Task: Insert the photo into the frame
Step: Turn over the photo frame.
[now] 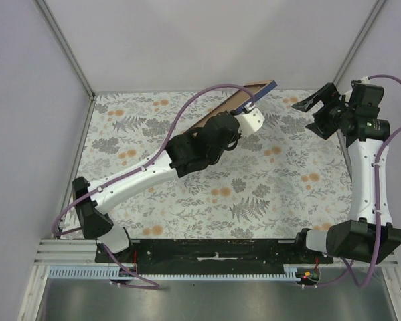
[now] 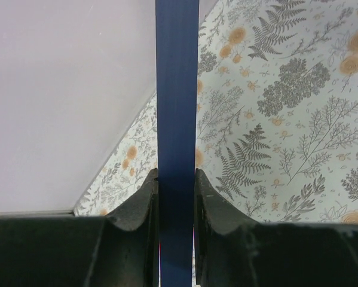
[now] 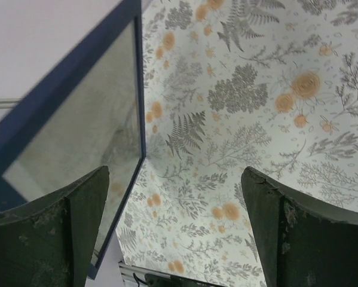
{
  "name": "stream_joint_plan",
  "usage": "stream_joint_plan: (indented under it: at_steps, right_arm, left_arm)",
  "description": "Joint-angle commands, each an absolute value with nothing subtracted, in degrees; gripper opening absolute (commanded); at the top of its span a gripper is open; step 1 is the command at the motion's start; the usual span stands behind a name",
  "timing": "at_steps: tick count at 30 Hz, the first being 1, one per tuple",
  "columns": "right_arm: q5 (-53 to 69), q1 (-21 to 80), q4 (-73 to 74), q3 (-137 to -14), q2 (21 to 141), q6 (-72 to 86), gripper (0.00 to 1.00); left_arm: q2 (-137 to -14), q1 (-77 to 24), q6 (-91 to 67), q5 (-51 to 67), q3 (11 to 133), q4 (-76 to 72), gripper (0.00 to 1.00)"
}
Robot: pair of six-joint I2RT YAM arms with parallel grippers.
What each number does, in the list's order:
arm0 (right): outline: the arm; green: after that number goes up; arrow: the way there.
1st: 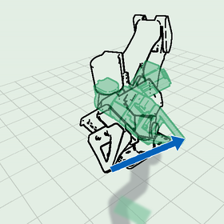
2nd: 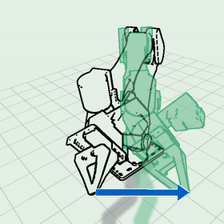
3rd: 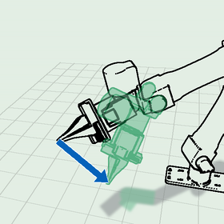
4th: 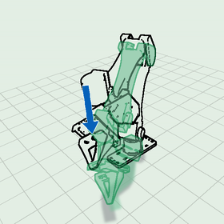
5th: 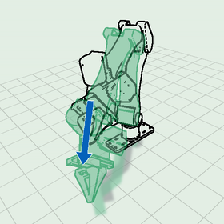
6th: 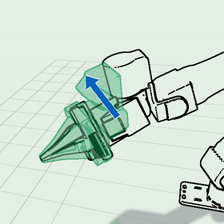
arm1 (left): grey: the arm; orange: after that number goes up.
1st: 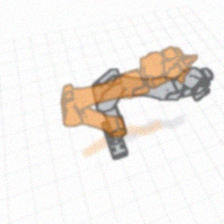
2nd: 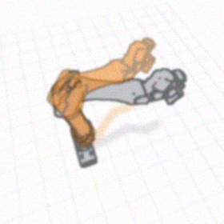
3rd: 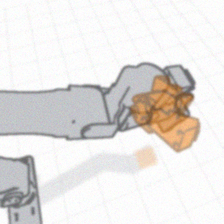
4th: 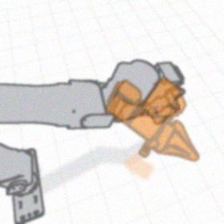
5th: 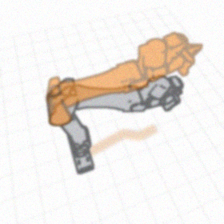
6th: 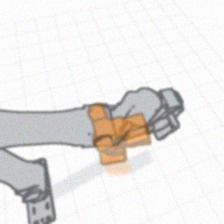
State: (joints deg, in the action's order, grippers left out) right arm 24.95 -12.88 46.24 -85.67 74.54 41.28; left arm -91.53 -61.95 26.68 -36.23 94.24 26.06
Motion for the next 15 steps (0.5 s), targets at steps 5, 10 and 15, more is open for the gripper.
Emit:
stream_joint_plan:
  at_steps: [5, 10, 15]
  right_arm:
    - [26.28, -12.92, 41.49, -78.49, 74.44, 39.55, 0.98]
    - [26.72, -12.75, 39.56, -73.84, 75.58, 38.5, 0.98]
    - [26.72, -11.87, 38.06, -70.49, 76.9, 37.44, 0.98]
  left_arm:
    - [-96.5, -59.68, 18.38, -37.97, 113.54, 32.07, 0.02]
    - [-99.49, -57.05, 12.84, -37.09, 121.45, 36.64, 0.02]
    - [-102.74, -53.62, 7.22, -35.77, 129.71, 40.86, 0.02]
